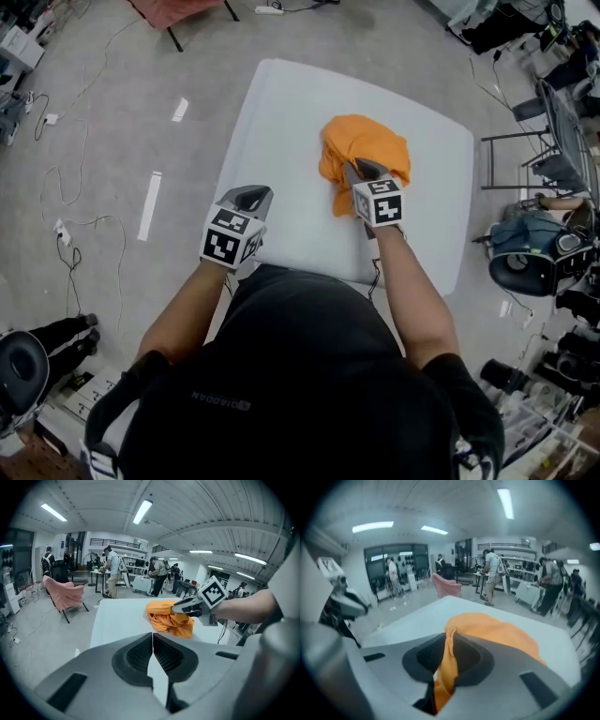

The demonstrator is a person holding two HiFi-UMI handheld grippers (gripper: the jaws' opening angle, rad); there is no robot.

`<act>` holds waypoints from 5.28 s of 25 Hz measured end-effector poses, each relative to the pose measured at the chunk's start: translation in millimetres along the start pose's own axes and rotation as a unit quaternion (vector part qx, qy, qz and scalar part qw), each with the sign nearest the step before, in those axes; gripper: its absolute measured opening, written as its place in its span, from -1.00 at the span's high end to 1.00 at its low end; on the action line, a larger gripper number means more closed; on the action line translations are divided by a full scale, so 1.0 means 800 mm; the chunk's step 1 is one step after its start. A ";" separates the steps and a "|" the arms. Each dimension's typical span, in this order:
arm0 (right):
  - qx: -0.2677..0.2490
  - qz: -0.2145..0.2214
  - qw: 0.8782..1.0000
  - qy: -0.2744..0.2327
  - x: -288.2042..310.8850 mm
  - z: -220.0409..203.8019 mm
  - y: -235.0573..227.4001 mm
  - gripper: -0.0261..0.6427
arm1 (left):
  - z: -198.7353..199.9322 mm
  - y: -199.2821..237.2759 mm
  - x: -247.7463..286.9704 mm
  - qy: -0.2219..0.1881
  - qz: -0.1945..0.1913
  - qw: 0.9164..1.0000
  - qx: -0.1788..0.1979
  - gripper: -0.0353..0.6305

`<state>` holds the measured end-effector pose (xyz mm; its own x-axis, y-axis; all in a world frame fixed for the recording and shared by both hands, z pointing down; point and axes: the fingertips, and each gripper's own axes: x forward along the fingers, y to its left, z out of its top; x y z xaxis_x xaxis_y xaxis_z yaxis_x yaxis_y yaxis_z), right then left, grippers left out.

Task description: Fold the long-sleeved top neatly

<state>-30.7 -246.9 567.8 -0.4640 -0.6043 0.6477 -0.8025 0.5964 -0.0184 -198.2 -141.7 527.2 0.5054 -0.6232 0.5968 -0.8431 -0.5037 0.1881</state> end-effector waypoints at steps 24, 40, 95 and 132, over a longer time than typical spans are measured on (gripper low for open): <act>0.271 -0.100 0.951 -0.110 -0.236 -0.165 -0.136 0.78 | 0.044 -0.089 0.082 0.012 -0.086 0.996 0.025 0.87; 0.289 -0.140 0.947 -0.002 -0.225 -0.285 -0.195 0.52 | 0.048 -0.121 0.099 0.017 -0.084 0.996 0.035 0.88; 0.268 0.023 0.955 -0.127 -0.171 -0.097 -0.182 0.76 | 0.040 -0.161 0.226 0.101 -0.077 0.875 0.468 0.38; -0.119 -0.126 0.984 0.040 -0.178 -0.187 -0.086 0.13 | 0.131 -0.162 0.228 0.087 -0.135 0.950 0.269 0.83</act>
<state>146.7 -122.8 590.7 -0.2227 -0.7115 0.6665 -0.7733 0.5452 0.3236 22.3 -252.7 529.6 0.6121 -0.3433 0.7124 -0.4480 -0.8929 -0.0454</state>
